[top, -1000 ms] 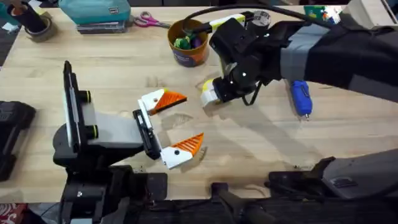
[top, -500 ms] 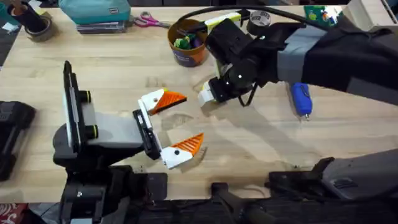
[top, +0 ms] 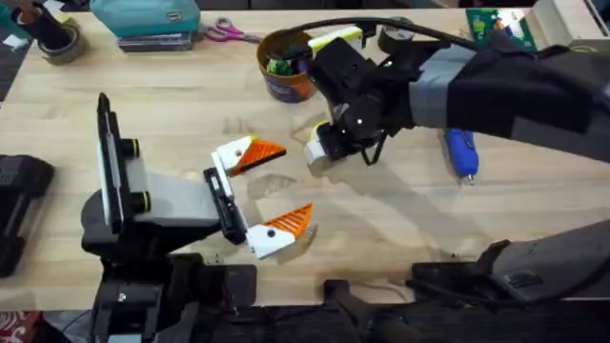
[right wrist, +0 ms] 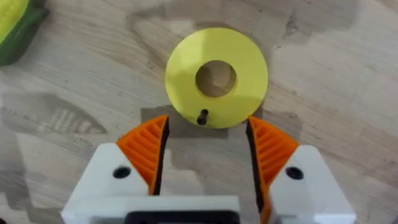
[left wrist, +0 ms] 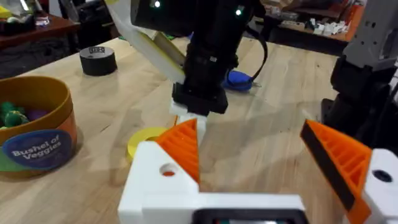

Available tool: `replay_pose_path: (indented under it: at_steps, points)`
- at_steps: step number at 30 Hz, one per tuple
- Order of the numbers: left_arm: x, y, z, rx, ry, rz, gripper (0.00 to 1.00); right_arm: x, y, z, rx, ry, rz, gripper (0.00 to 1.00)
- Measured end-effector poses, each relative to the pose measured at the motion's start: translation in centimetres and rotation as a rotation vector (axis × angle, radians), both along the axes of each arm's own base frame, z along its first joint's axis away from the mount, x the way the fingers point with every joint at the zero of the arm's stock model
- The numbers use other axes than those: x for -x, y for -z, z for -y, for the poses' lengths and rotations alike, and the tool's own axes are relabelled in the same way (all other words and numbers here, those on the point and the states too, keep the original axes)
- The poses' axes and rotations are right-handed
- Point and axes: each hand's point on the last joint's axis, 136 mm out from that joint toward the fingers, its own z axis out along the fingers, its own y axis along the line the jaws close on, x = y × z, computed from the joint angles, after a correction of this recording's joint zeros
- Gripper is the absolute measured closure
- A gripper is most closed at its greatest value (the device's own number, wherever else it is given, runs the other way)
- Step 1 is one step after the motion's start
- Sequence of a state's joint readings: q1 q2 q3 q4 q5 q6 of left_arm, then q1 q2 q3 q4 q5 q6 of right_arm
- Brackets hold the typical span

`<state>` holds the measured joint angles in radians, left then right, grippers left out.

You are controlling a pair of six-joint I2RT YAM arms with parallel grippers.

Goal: Pick up the gripper from the table and insert it into the empty holder that is missing its gripper. Then pick up a screw, insert it into the mounting hole, and use the screwdriver to tighten it. Finally, clean up the table by picking up the vegetable and placing it into the bucket.

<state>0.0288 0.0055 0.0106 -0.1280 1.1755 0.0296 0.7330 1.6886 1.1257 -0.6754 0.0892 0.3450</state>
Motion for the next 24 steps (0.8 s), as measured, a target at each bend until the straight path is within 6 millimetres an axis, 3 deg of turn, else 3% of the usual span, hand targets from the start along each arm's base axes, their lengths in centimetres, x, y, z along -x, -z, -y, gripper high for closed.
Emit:
replay_pose_path:
  at_steps: [18,24]
  points:
    - [0.0,0.0,0.0,0.0,0.0,0.0,0.016,-0.78,-0.33,-0.26,-0.007,0.005,0.035,0.568]
    - [0.0,0.0,0.0,0.0,0.0,0.0,0.015,-0.74,-0.28,-0.17,-0.002,0.006,0.033,0.577]
